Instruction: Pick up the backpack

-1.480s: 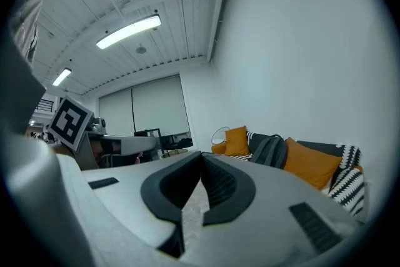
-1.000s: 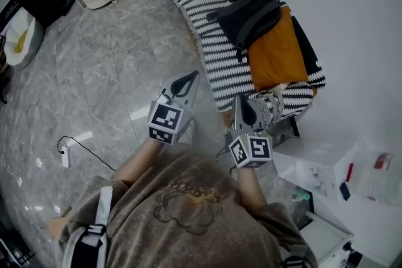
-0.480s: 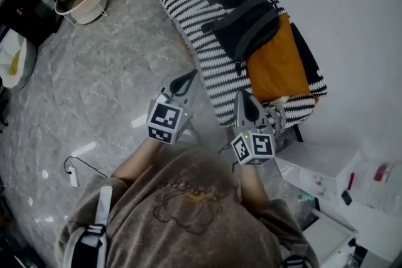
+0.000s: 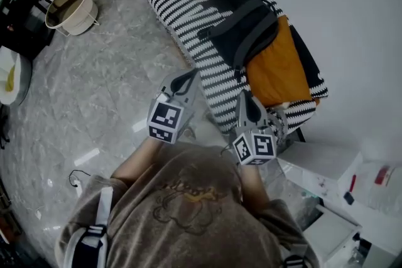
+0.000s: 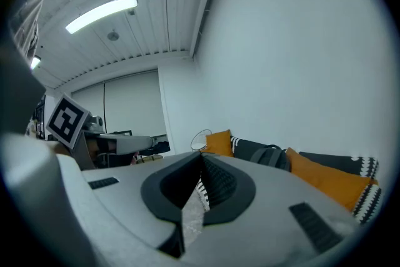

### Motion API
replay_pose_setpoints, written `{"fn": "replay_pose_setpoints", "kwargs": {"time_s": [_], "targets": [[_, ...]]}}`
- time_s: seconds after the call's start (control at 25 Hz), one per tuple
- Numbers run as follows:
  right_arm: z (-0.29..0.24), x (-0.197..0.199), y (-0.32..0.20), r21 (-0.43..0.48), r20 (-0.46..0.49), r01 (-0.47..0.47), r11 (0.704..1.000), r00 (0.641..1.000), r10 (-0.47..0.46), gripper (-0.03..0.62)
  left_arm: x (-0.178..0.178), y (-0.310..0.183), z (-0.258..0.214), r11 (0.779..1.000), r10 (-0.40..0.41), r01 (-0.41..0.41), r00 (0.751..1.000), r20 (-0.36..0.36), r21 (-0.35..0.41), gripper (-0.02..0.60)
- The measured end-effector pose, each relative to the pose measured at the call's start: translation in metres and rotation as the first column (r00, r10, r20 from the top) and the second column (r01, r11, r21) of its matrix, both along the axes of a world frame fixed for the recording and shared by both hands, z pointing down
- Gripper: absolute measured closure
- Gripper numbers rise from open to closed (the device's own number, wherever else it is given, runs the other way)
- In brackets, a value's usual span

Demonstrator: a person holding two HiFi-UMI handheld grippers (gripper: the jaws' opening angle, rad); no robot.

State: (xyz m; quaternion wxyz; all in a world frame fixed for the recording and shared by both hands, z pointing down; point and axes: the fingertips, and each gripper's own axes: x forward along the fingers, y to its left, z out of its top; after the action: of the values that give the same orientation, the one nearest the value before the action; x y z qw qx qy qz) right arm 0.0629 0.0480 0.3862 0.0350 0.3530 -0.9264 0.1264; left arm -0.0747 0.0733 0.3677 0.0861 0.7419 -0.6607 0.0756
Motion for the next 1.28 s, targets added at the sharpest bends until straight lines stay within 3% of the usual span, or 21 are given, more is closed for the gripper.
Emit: {"fn": "replay_pose_setpoints", "kwargs": {"time_s": [0.48,1.28], "targets": [[0.011,-0.037,-0.084,0.003,-0.004,-0.029,1.0,1.0,0.029,0.591,-0.036,-0.084,0.009,1.0,0.031,-0.031,1.0,-0.004,0.006,0.581],[-0.001,-0.062,-0.273,0.009,-0.012,-0.059,0.998,0.998,0.059,0.591,-0.058,-0.286,0.001,0.995,0.104,-0.104,0.995,0.012,0.006,0.58]]}}
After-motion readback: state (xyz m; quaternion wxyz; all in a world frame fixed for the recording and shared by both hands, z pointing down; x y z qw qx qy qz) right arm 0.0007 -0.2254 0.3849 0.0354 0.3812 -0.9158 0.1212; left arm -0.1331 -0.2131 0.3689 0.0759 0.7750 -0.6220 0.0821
